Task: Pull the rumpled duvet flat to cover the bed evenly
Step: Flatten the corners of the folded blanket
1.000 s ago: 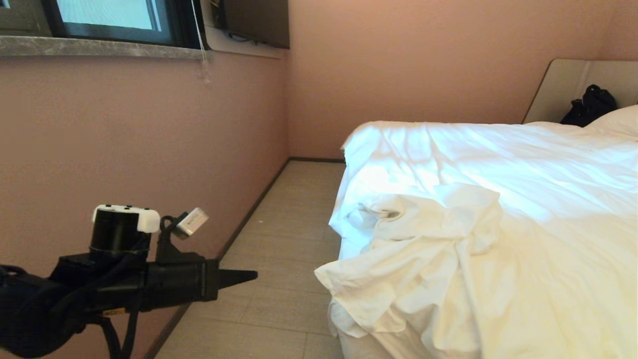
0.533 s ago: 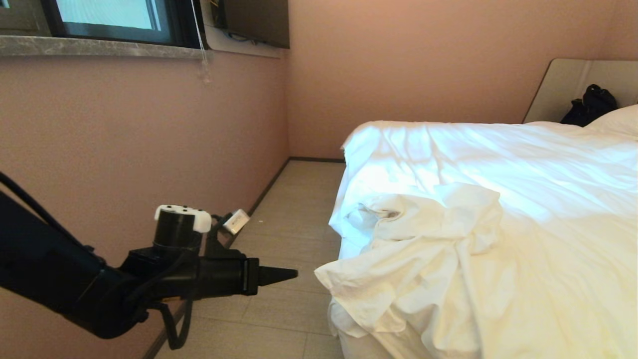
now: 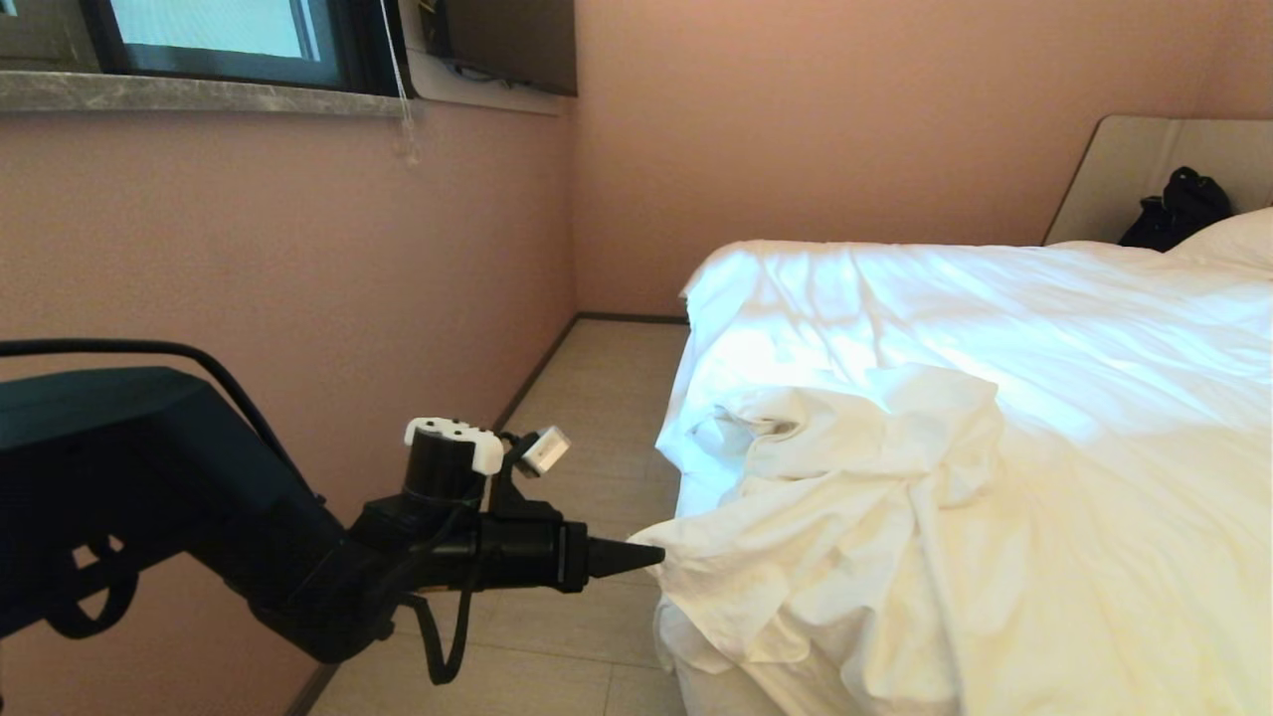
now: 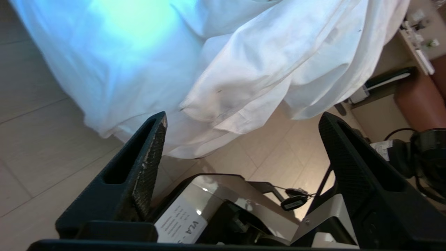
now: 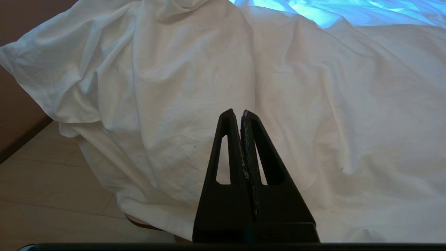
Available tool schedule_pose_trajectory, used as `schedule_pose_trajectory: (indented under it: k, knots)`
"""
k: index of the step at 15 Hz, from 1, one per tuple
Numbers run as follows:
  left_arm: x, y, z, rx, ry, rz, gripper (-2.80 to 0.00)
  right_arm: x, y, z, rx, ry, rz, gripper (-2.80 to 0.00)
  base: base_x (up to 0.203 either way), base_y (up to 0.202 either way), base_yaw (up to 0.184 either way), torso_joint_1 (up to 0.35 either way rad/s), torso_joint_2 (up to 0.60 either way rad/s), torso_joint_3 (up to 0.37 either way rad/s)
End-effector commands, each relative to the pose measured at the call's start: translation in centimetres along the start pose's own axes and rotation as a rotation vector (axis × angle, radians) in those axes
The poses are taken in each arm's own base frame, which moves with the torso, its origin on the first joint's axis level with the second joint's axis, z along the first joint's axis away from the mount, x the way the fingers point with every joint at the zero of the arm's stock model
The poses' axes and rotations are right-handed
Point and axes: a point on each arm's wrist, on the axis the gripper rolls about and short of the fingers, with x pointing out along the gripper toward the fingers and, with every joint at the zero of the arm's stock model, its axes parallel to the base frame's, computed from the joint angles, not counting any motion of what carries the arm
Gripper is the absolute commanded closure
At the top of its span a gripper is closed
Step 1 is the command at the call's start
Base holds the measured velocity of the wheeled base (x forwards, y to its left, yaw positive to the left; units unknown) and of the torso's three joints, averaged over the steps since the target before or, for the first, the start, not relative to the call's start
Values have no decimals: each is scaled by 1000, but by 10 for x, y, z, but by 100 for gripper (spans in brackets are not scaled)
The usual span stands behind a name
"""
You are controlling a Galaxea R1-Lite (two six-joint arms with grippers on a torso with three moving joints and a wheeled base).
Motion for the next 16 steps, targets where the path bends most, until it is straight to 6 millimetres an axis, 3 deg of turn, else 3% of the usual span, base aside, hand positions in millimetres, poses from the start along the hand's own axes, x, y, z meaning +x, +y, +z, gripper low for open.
schedule_pose_trajectory:
  k: [1, 8, 16]
  knots:
    - [7, -3, 1, 2, 6, -22, -280, 0, 0, 0, 0, 0, 1, 0, 0, 0, 0, 0, 0, 0]
    - [38, 5, 7, 28, 8, -45, -280, 0, 0, 0, 0, 0, 1, 0, 0, 0, 0, 0, 0, 0]
    - [66, -3, 14, 48, 22, -81, -280, 0, 0, 0, 0, 0, 1, 0, 0, 0, 0, 0, 0, 0]
